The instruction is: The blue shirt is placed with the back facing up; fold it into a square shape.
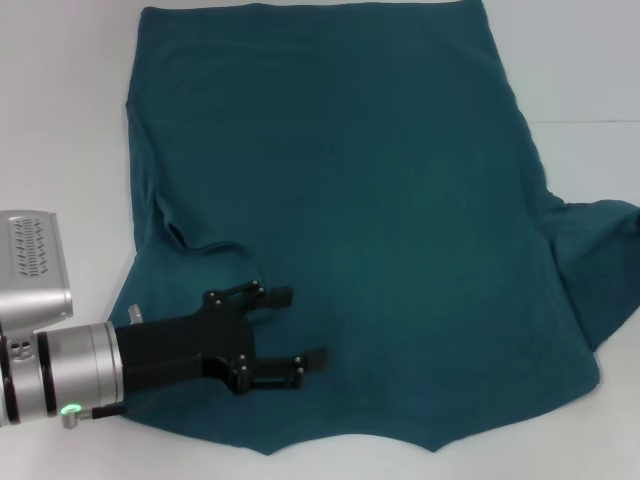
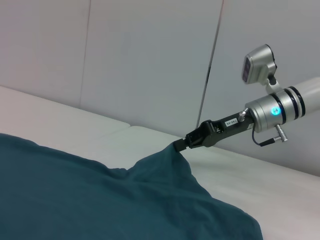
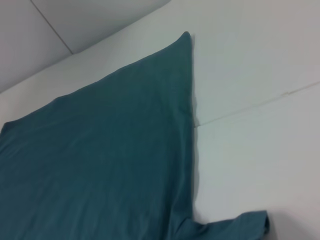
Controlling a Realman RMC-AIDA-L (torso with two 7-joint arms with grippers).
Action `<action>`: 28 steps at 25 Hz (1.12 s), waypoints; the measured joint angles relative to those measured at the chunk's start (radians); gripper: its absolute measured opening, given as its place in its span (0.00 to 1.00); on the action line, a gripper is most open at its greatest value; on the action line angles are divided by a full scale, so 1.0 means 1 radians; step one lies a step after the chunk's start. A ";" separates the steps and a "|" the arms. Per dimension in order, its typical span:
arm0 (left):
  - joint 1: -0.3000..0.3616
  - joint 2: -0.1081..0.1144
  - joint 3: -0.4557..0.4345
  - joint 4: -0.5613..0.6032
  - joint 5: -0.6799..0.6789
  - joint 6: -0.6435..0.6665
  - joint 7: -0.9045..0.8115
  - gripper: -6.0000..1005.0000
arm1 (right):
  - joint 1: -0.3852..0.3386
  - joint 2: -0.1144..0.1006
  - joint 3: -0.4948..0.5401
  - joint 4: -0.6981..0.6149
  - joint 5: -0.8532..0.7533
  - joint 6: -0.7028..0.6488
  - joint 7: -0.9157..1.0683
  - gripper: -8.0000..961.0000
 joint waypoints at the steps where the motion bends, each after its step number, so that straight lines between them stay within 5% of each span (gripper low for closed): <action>1: 0.000 0.000 0.000 0.000 0.000 0.000 0.000 0.92 | 0.002 0.000 -0.001 0.000 -0.001 0.006 -0.009 0.02; 28: -0.006 0.000 0.001 -0.014 -0.002 -0.009 -0.015 0.92 | 0.014 -0.002 -0.004 0.002 -0.016 0.081 -0.035 0.02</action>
